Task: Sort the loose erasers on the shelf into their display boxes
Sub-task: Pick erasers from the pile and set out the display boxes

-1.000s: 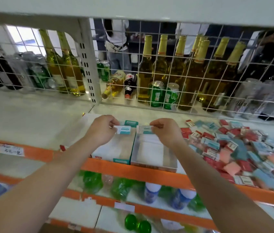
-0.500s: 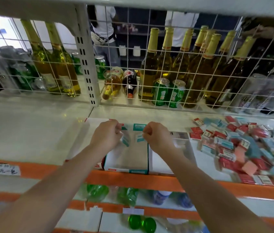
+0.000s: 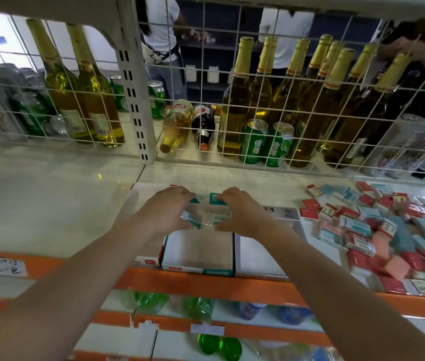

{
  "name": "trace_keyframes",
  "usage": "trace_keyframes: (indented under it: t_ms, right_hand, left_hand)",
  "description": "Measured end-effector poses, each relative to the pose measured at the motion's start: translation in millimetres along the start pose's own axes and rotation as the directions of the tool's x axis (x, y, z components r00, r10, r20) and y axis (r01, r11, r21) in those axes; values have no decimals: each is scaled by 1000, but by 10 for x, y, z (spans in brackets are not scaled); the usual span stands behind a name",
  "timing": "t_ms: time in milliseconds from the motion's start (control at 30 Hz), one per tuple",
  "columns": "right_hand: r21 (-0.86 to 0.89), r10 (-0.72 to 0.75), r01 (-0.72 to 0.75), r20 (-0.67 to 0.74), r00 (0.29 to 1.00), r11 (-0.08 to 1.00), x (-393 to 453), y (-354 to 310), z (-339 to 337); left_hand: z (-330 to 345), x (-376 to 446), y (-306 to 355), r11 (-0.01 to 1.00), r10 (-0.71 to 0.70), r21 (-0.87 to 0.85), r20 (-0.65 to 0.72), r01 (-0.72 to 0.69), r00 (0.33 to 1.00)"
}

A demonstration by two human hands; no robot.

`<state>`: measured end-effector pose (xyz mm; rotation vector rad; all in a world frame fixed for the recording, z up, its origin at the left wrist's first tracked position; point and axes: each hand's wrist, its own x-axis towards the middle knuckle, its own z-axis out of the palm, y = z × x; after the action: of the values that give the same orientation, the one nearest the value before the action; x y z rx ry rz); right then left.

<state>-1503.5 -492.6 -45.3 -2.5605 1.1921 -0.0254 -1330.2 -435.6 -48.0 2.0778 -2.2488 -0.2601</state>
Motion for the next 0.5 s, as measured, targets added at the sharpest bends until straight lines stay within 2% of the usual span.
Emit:
trace_keyframes:
  t_ms: [233,500]
  right_hand:
    - [-62,-55,50,-85,995,997,83,33,49]
    - [-91,-66,58,-81,995,994,97,38,75]
  left_hand:
    - [43,53,5,1000,-13,25,-42,14,999]
    - [66,98,45,998,-18,66,-94,24,995]
